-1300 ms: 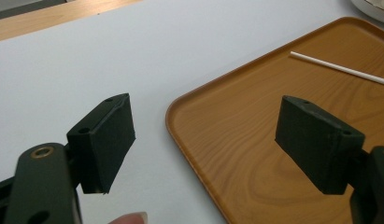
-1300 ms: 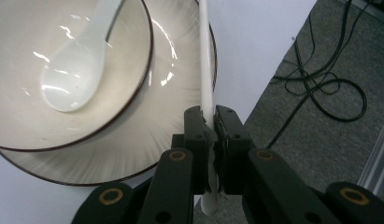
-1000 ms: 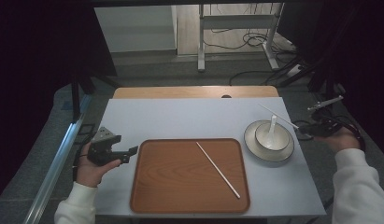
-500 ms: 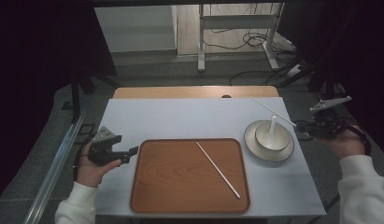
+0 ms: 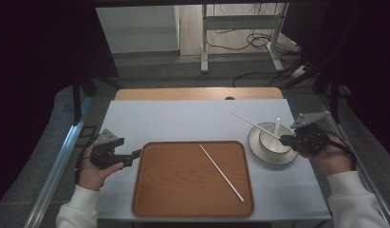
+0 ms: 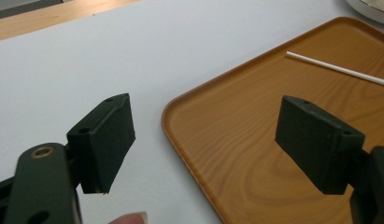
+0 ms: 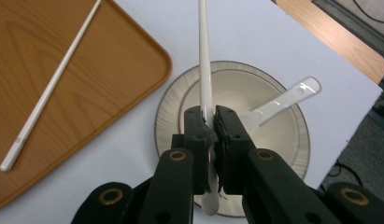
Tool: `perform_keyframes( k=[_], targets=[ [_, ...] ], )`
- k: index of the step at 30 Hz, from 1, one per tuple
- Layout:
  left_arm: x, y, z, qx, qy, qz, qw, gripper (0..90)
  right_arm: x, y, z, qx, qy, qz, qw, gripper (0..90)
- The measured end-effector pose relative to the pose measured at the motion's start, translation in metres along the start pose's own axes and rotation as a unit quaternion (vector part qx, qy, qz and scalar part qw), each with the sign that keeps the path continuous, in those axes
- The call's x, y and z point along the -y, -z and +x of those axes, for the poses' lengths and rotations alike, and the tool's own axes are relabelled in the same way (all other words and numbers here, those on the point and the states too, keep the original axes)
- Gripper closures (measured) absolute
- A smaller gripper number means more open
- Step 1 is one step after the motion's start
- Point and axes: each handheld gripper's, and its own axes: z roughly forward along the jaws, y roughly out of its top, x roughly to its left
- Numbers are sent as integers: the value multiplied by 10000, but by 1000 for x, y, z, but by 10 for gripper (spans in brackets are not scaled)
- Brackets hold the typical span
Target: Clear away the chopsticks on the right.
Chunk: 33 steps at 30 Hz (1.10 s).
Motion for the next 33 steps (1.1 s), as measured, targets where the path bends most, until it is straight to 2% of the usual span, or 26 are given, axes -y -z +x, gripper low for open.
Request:
perform_keyframes(
  k=[4,9,21,26,30,33],
  targets=[
    [0,1,1,-10,20,-23,10000,197,-3,-3,12,-113,-23,-33,9999,849],
    [0,1,2,-14,16,-10,10000,197,-5,-6,30,-138,107,-108,9998,849],
    [-1,3,-2,1,-11,-47,10000,197,-4,-20,72,-432,230,-220,9986,849],
    [-1,2,-1,4,-11,-38,10000,197,-2,-28,86,-572,224,-209,9979,849],
    [-1,1,-2,15,-11,-28,10000,197,-1,-35,98,-668,112,-222,9975,849],
    [-1,0,-3,25,-8,-25,10000,197,-1,-42,109,-742,53,-127,9972,849]
  ],
)
